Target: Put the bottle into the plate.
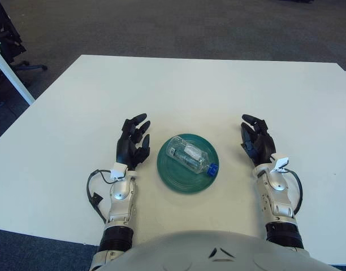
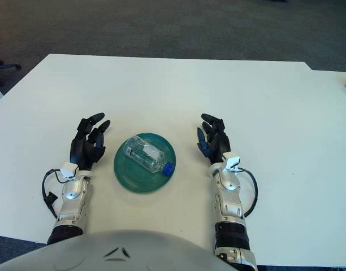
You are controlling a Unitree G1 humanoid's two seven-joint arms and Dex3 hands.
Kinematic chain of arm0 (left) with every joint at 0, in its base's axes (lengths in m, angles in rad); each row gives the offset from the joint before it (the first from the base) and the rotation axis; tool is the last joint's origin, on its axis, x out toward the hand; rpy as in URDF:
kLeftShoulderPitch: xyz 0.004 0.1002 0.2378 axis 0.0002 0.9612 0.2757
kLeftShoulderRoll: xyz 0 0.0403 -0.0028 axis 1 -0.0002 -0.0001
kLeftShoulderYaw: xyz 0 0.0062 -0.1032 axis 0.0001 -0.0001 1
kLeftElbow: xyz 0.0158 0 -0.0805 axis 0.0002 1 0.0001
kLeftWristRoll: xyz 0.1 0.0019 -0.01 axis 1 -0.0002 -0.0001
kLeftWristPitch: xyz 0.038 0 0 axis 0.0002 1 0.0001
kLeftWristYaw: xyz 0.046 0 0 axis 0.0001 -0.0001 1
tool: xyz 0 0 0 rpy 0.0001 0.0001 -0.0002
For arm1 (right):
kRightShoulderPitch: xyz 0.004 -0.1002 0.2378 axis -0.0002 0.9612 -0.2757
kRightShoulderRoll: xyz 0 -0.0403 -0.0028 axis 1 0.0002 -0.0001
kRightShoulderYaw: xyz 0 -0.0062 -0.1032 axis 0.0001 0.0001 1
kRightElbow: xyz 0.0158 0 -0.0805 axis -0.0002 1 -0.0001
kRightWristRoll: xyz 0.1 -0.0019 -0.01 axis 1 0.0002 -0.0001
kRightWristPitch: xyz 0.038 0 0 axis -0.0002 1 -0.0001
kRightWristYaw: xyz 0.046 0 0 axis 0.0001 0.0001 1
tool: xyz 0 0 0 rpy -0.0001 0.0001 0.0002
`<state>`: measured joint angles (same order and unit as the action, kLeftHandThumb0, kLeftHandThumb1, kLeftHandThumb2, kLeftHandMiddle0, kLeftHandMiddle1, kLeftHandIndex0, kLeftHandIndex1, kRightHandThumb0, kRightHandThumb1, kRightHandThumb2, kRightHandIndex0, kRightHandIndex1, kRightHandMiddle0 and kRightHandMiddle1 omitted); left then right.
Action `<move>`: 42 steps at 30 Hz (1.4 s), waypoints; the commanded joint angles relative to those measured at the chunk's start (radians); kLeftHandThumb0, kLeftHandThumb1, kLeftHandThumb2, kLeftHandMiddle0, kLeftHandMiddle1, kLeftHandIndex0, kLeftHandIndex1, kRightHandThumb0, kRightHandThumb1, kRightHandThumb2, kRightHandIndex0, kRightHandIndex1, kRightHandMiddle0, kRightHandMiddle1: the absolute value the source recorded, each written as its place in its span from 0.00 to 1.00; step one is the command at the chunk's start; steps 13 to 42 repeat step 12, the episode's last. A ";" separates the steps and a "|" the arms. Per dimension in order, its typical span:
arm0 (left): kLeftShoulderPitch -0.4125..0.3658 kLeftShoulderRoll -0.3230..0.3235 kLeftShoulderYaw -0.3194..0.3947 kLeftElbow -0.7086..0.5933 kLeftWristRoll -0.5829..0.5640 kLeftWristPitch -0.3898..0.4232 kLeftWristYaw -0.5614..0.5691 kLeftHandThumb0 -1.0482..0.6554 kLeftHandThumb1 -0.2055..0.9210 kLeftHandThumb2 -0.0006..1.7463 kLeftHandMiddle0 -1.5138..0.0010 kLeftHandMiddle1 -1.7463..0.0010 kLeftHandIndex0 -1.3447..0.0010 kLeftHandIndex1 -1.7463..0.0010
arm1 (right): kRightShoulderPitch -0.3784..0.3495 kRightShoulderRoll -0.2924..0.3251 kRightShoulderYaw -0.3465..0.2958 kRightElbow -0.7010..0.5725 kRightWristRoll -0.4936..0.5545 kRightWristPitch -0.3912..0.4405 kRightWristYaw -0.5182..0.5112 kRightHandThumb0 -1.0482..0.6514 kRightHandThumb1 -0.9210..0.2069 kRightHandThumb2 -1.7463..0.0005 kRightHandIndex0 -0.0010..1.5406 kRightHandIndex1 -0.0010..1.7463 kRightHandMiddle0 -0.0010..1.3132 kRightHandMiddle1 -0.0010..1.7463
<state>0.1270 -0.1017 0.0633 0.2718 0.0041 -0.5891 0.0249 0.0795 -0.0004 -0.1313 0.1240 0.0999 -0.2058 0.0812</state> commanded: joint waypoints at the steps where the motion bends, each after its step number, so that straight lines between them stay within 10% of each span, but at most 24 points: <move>1: 0.040 -0.021 -0.007 0.033 -0.004 0.016 0.018 0.25 1.00 0.26 0.64 0.90 0.83 0.56 | 0.005 -0.003 -0.003 0.002 0.009 0.030 -0.008 0.31 0.00 0.73 0.29 0.28 0.09 0.61; 42: 0.018 -0.028 -0.013 0.054 -0.027 0.038 0.008 0.27 1.00 0.28 0.63 0.92 0.80 0.55 | -0.002 -0.002 0.001 0.003 0.002 0.057 -0.024 0.31 0.00 0.73 0.29 0.27 0.08 0.62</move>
